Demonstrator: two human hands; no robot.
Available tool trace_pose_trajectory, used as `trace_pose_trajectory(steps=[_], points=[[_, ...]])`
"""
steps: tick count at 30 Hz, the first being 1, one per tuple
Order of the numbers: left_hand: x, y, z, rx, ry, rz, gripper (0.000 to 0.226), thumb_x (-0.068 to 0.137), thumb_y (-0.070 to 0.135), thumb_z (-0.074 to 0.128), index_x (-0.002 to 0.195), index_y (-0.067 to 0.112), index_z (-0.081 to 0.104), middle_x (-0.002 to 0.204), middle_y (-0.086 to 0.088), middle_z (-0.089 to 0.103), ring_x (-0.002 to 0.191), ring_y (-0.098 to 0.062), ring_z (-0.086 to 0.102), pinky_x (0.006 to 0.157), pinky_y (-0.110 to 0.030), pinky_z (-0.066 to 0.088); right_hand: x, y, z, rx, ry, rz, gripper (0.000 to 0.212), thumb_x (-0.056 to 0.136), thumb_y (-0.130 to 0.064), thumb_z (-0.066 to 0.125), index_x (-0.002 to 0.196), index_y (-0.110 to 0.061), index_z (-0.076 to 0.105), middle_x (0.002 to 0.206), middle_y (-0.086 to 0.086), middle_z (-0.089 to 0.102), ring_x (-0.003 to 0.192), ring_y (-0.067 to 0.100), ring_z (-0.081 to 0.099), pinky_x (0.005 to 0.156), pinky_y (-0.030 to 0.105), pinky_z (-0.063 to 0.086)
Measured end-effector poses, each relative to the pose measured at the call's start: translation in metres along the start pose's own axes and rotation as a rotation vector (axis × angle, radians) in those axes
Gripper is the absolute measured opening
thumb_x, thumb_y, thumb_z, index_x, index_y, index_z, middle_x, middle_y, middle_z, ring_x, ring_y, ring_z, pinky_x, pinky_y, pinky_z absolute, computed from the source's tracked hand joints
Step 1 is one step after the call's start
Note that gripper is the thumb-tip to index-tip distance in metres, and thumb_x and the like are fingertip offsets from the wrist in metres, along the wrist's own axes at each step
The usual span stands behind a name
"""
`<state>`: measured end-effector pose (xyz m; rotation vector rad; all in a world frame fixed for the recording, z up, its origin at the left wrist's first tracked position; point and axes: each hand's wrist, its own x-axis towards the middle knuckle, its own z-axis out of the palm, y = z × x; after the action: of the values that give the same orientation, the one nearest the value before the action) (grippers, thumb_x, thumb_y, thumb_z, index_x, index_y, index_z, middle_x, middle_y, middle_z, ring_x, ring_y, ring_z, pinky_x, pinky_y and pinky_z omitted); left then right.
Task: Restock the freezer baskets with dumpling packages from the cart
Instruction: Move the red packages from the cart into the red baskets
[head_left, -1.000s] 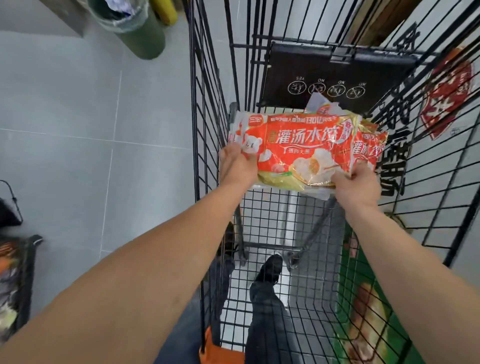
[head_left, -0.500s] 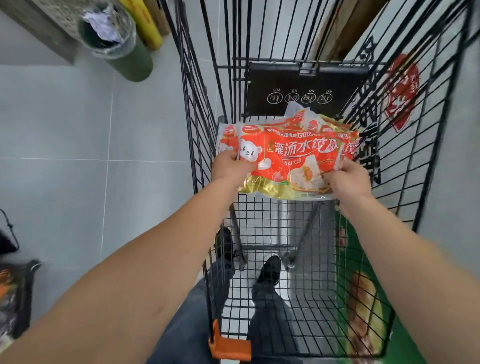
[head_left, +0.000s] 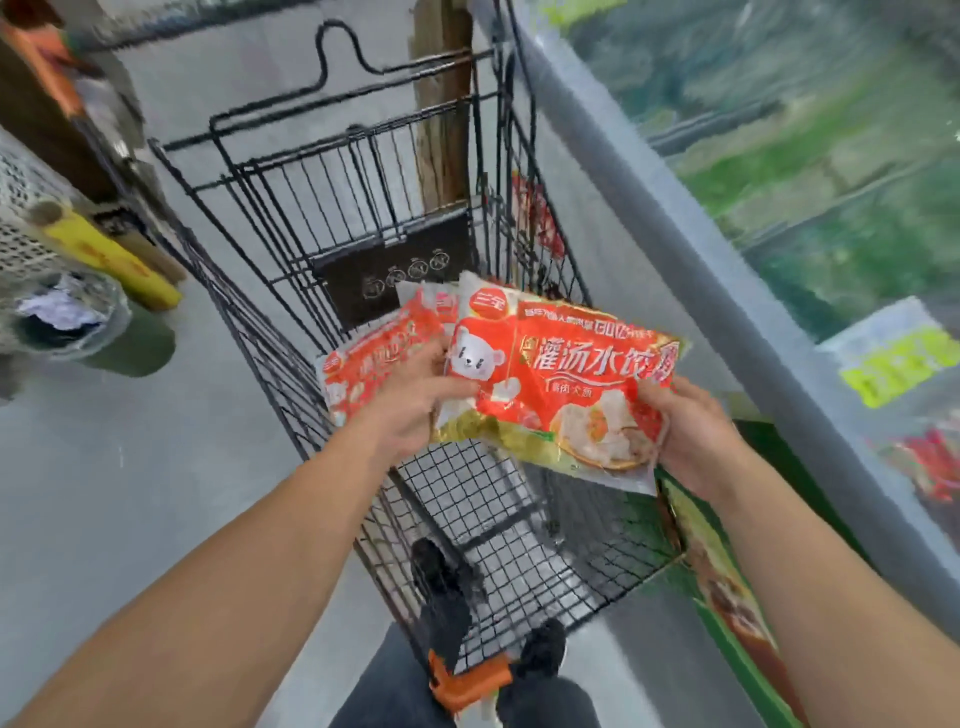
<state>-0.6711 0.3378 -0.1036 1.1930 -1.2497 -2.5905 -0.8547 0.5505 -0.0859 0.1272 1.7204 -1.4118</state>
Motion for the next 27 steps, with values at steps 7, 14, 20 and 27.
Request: trace_pose_trajectory(steps=[7,14,20,27], points=[[-0.020,-0.055,0.134,0.248,-0.035,0.004,0.018,0.099,0.016,0.056,0.105,0.000,0.059,0.109,-0.025,0.069,0.103,-0.041,0.067,0.092,-0.058,0.053,-0.094,0.043,-0.139,0.127,0.283,-0.106,0.016,0.096,-0.009,0.058,0.108,-0.004,0.067,0.106,0.015,0.074,0.096,0.032,0.072,0.086,0.047,0.056],[-0.058,-0.153,0.278,0.580,0.000,0.142,0.027,0.088,0.019,0.066,0.063,0.025,0.058,0.076,-0.011,0.066,0.076,-0.024,0.062,0.070,-0.040,0.048,-0.204,0.119,-0.303,0.156,0.527,-0.138,0.006,0.094,-0.016,0.065,0.096,-0.013,0.070,0.095,0.004,0.077,0.091,0.027,0.074,0.091,0.052,0.056],[-0.083,-0.217,0.382,0.782,-0.042,0.264,0.024,0.086,0.016,0.065,0.066,0.019,0.053,0.077,-0.017,0.065,0.071,-0.020,0.058,0.065,-0.035,0.044,-0.273,0.153,-0.400,0.210,0.675,-0.167,0.003,0.092,-0.015,0.068,0.093,-0.016,0.070,0.093,0.003,0.077,0.087,0.025,0.073,0.085,0.048,0.058],[-0.065,-0.228,0.469,0.962,-0.019,0.352,0.022,0.083,0.016,0.062,0.061,0.016,0.056,0.073,-0.009,0.068,0.071,-0.024,0.060,0.066,-0.038,0.047,-0.288,0.150,-0.465,0.264,0.775,-0.202,0.004,0.092,-0.013,0.067,0.092,-0.014,0.071,0.089,0.004,0.075,0.082,0.022,0.071,0.077,0.040,0.057]])
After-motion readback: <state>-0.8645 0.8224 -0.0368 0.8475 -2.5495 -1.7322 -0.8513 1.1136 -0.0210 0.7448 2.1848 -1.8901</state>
